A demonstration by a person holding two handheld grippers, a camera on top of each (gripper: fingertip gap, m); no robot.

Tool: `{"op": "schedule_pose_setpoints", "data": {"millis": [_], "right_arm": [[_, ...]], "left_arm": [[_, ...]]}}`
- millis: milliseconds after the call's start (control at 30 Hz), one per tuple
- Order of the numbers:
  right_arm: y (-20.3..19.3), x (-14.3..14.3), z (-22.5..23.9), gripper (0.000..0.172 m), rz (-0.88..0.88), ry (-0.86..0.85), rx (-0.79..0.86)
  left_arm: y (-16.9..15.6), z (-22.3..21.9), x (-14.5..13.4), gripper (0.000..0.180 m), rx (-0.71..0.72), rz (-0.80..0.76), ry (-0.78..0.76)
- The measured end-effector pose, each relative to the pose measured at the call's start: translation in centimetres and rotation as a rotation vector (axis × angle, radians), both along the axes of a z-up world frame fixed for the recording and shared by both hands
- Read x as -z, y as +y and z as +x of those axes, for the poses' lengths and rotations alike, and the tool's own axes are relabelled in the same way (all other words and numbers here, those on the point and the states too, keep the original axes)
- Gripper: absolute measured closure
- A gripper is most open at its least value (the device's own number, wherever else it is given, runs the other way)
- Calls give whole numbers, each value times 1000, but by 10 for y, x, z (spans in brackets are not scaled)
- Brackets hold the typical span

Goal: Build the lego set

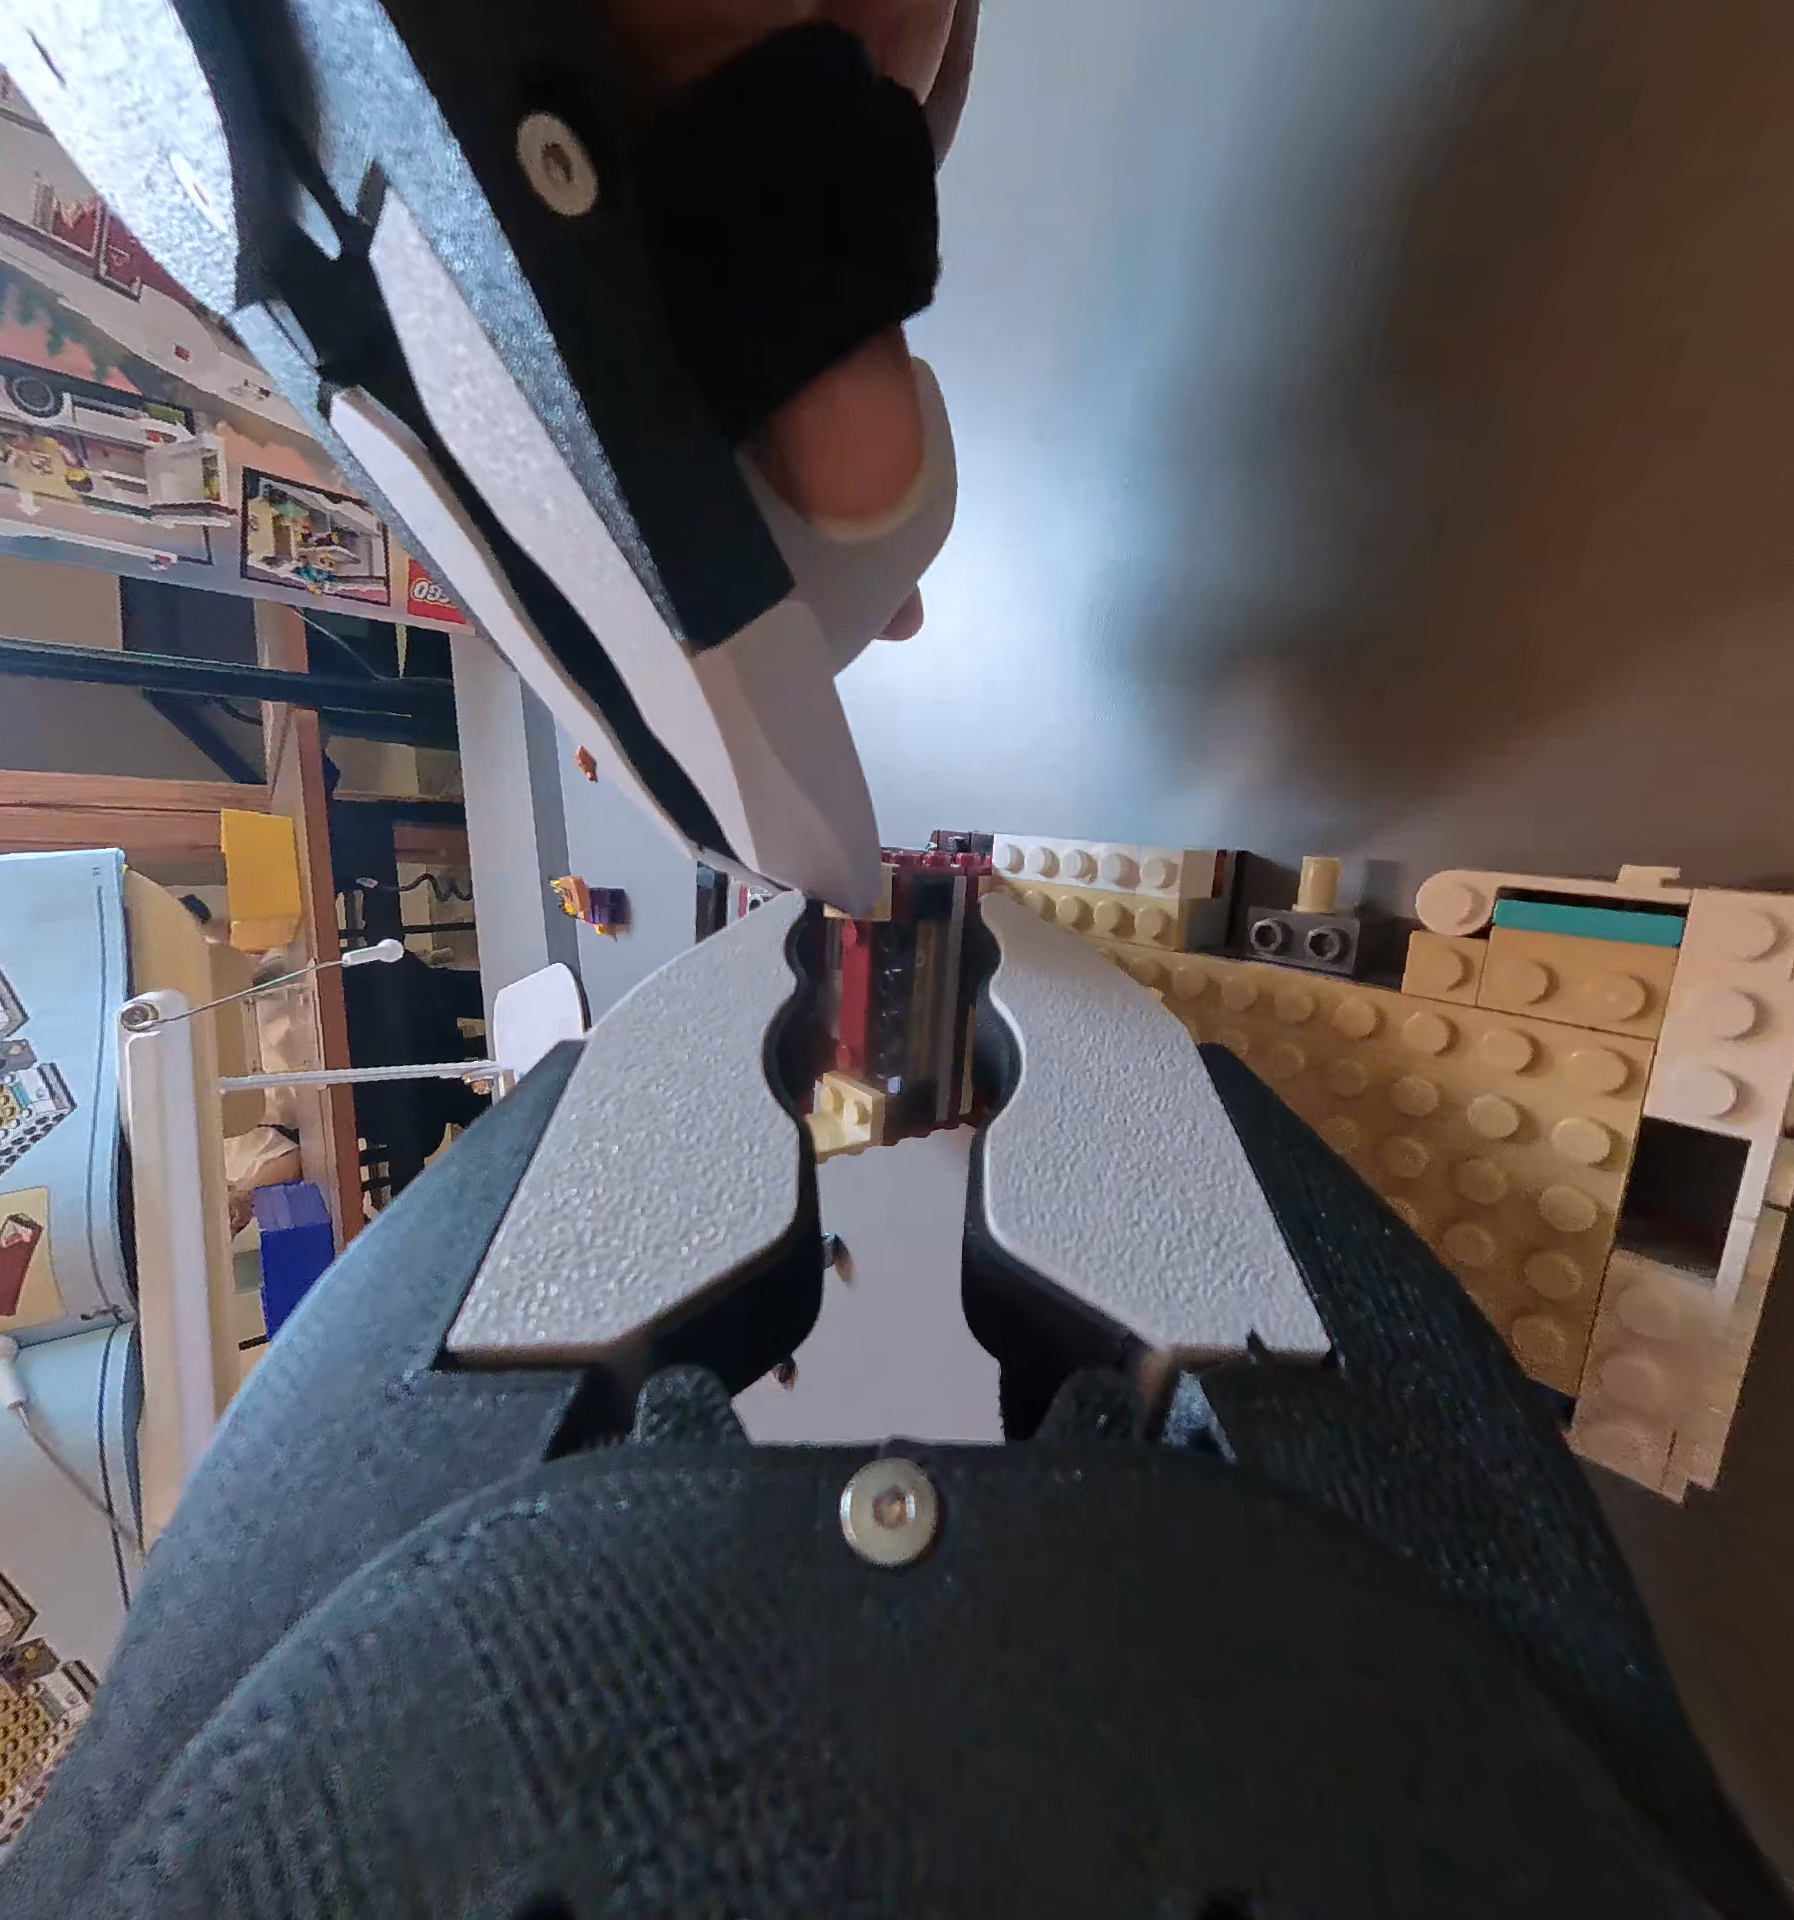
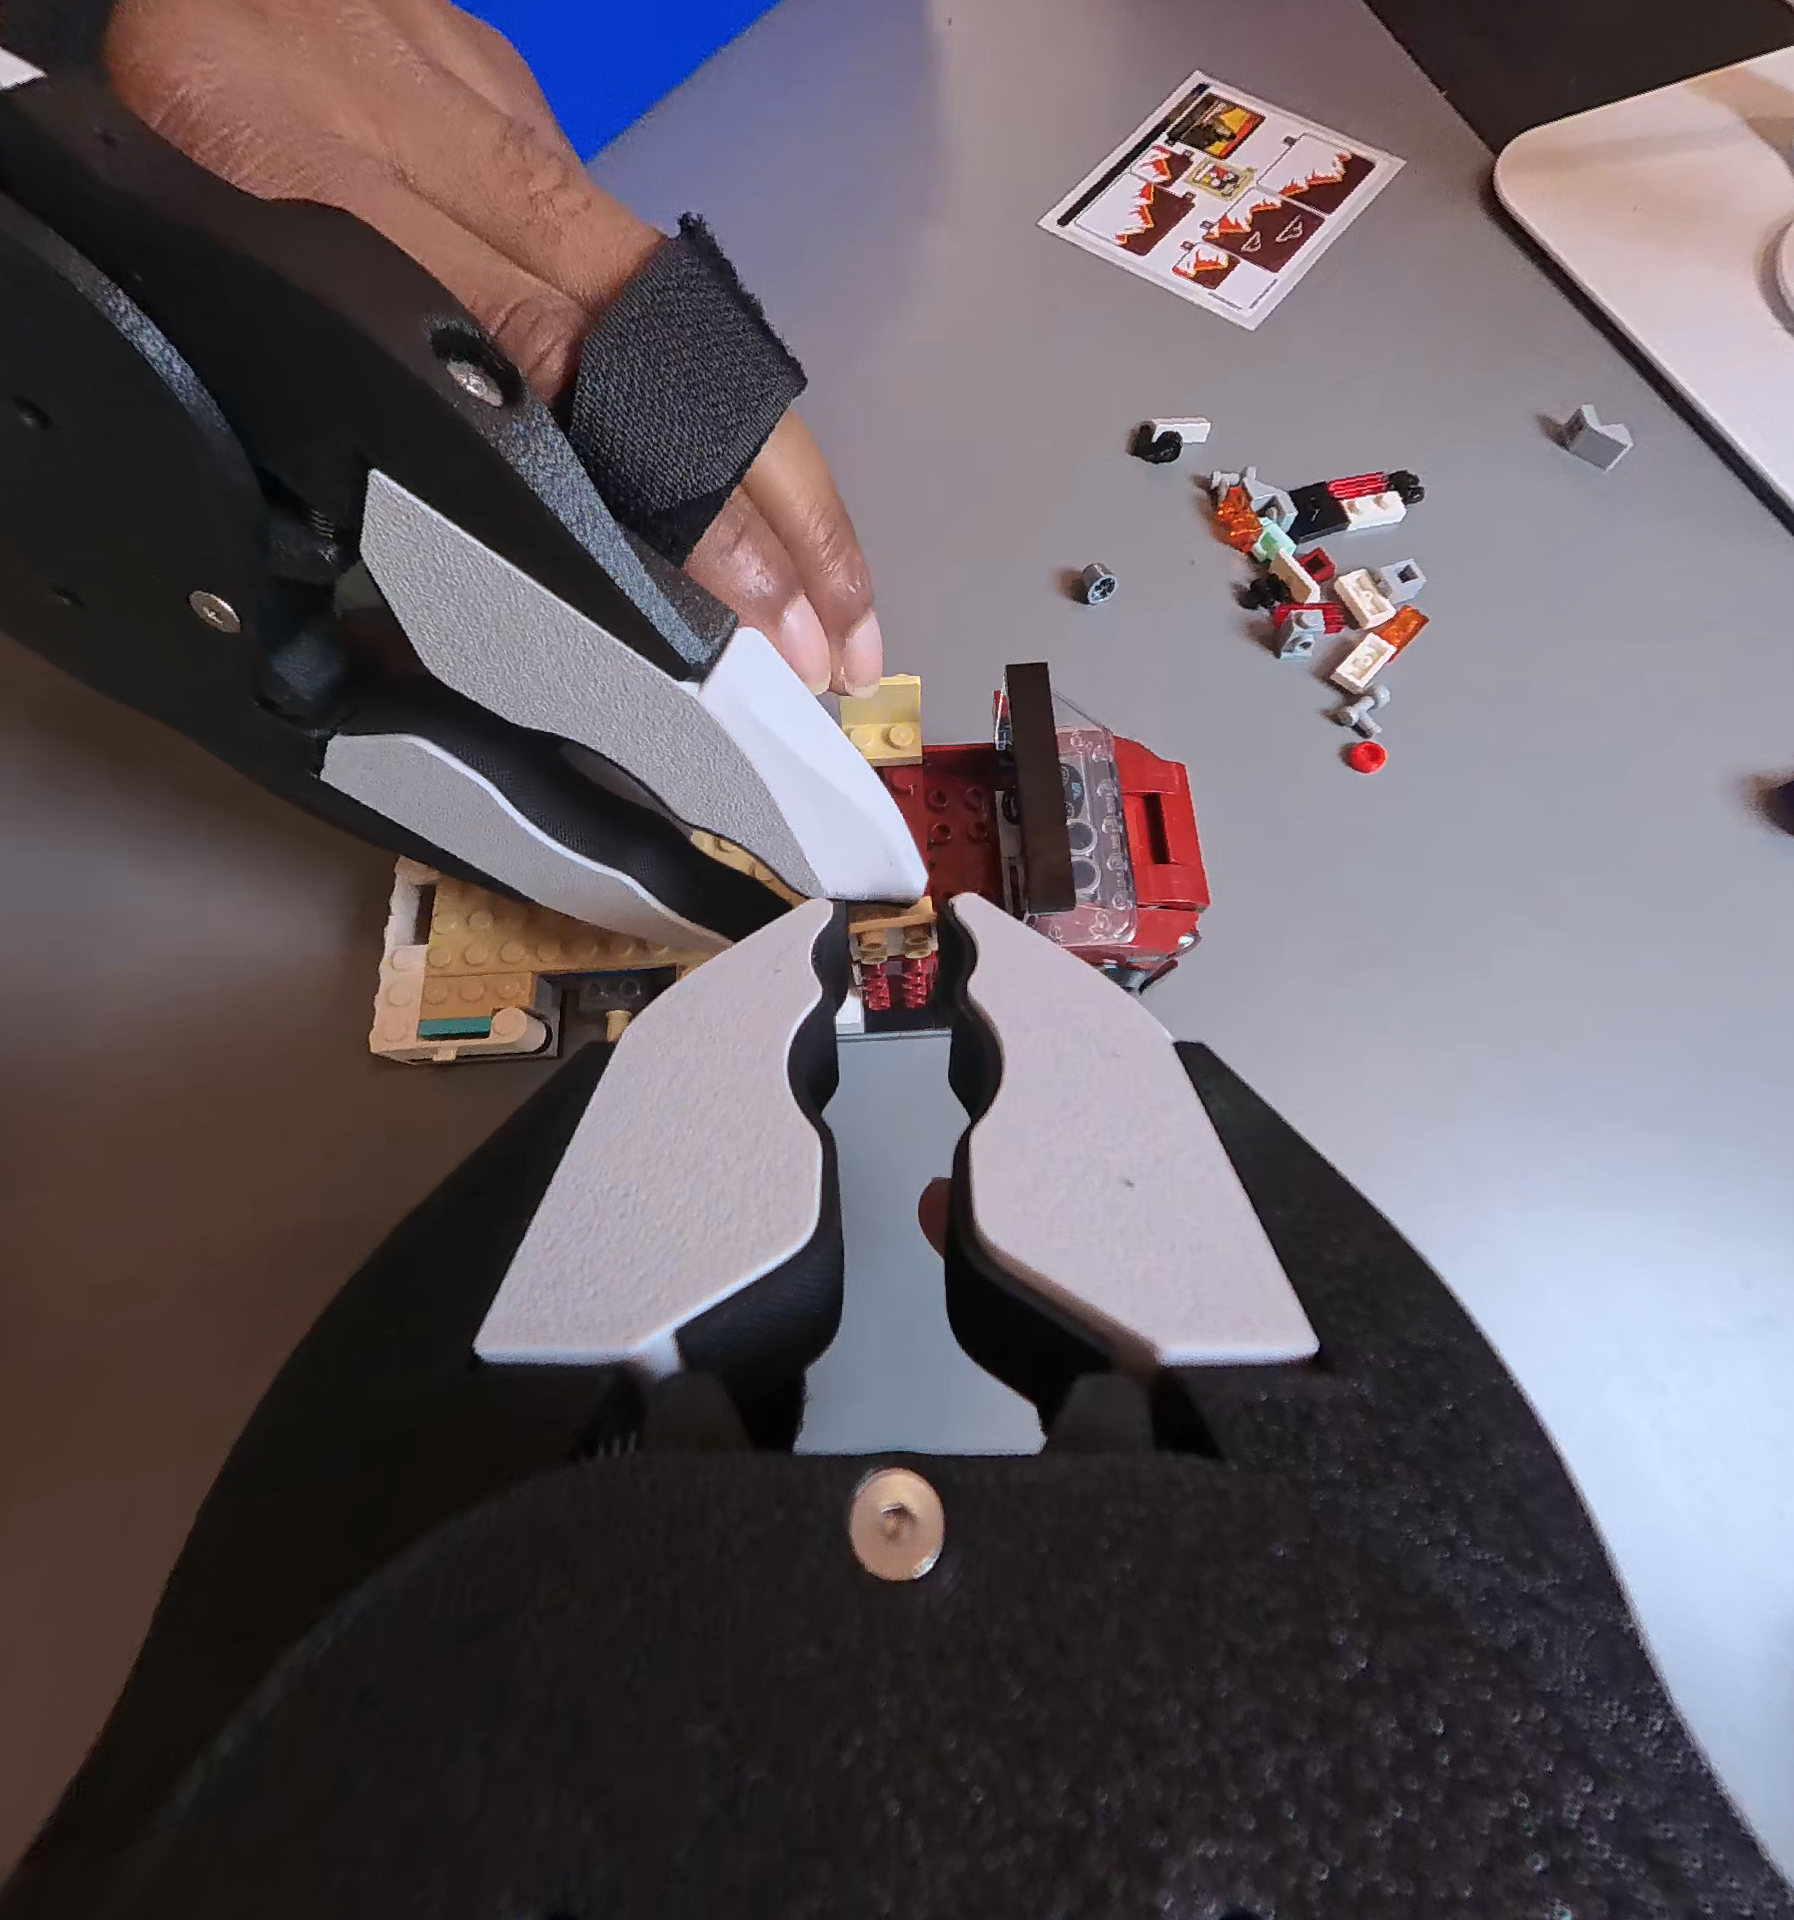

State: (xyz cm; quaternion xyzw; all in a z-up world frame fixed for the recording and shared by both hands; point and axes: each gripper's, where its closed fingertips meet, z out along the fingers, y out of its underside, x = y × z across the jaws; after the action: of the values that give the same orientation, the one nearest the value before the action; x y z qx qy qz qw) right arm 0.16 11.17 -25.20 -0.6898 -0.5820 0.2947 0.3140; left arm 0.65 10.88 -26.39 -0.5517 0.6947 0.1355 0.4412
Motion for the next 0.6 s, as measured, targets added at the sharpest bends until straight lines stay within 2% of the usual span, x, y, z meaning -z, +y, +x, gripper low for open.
{"op": "schedule_pose_setpoints", "data": {"millis": [267,600], "right_arm": [[0,3,1,155,-18,7,24],[-1,6,2,155,-3,38,21]], "left_arm": [[2,-2,3,157,30,34,76],[3,-1,4,157,56,161,176]]}}
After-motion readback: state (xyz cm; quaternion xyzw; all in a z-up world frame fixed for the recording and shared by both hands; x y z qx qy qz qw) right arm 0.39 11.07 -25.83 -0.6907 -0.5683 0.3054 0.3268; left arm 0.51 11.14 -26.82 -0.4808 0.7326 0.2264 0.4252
